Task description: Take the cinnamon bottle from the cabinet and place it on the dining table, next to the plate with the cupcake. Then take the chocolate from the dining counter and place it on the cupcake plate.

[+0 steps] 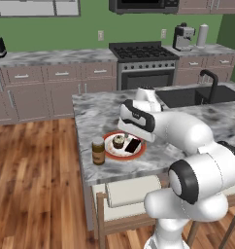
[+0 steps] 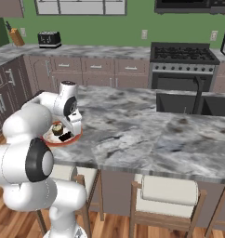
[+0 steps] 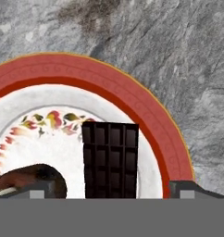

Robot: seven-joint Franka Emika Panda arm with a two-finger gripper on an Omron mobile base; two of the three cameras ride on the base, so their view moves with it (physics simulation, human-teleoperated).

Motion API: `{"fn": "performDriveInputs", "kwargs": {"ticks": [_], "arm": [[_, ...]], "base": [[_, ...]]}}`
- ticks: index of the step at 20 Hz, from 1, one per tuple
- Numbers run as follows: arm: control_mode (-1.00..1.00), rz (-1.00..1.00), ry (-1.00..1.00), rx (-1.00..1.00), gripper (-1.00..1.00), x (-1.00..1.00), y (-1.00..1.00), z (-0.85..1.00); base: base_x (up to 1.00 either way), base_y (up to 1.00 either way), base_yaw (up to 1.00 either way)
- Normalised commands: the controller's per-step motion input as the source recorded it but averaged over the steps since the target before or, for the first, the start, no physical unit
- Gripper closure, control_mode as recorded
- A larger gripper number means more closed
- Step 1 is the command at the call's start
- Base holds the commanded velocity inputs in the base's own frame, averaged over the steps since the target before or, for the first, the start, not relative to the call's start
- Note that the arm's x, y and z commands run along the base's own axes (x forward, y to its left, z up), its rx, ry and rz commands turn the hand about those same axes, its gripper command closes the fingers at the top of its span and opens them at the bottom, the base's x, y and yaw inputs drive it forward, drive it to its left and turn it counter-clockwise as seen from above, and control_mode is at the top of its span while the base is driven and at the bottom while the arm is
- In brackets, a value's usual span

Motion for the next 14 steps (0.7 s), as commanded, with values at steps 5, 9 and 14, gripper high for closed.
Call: {"fn": "performDriveInputs", "kwargs": {"ticks": [5, 9, 14], "arm": [[-1.00, -0.03, 0.00, 0.00, -1.00, -0.19, -0.09, 0.24], [-1.00, -0.01, 0.00, 0.00, -1.00, -0.37, -0.09, 0.26], [-1.00, 0.00, 0.00, 0.00, -1.00, -0.56, -0.04, 0.18]], "base": [[0.00, 0.00, 0.00], [0.00, 0.00, 0.00], [0.00, 0.00, 0.00]]}}
